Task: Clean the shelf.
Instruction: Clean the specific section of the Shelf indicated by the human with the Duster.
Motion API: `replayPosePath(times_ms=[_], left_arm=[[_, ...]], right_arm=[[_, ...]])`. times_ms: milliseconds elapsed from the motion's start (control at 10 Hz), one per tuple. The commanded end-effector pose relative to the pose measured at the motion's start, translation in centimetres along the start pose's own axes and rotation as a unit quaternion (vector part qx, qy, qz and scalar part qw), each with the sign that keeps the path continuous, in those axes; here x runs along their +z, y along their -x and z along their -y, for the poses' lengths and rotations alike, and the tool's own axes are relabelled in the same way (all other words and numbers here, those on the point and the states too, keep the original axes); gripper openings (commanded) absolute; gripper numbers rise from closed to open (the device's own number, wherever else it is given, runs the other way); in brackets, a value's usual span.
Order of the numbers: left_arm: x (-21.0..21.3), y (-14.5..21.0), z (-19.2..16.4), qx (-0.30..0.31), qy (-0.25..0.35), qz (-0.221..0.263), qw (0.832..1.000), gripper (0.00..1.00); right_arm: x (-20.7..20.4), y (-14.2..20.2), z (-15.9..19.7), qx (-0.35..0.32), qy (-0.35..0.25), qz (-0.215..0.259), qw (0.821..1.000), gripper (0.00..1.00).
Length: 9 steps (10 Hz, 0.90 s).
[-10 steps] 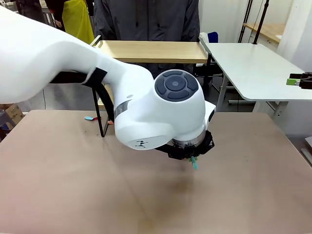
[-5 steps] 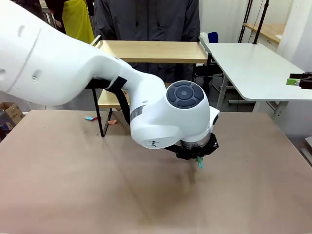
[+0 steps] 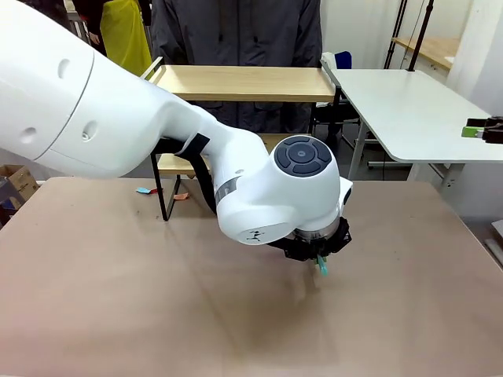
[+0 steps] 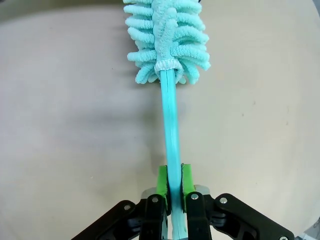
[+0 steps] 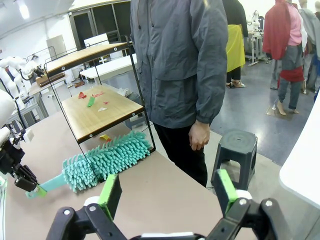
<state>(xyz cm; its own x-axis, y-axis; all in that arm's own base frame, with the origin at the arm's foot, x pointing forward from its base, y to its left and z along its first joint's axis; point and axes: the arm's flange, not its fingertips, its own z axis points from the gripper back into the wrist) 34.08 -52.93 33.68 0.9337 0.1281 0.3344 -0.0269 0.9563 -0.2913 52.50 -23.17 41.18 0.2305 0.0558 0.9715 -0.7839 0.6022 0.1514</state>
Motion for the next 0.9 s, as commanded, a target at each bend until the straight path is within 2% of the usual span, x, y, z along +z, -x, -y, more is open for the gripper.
replayPosePath(times_ms=[0,300,500,700,800], left_arm=[[0.1,-1.3,-1.2,-0.001,-0.021,-0.020,1.000,0.13],[1.7,-4.7,-5.5,-0.004,-0.063,-0.060,0.996,0.13],[2.6,-6.4,-9.4,0.008,-0.075,-0.076,0.994,0.13],[3.0,-7.3,-13.2,0.000,-0.111,-0.093,0.989,0.13],[3.0,-7.6,-16.2,0.013,-0.140,-0.097,0.985,0.13]], right_arm=[[-0.1,-0.2,-0.2,0.002,-0.001,-0.004,1.000,1.00],[-0.1,-0.2,-0.2,0.002,-0.001,-0.004,1.000,1.00],[-0.1,-0.2,-0.2,0.002,-0.001,-0.004,1.000,1.00],[-0.1,-0.2,-0.2,0.002,-0.001,-0.004,1.000,1.00],[-0.1,-0.2,-0.2,0.002,-0.001,-0.004,1.000,1.00]])
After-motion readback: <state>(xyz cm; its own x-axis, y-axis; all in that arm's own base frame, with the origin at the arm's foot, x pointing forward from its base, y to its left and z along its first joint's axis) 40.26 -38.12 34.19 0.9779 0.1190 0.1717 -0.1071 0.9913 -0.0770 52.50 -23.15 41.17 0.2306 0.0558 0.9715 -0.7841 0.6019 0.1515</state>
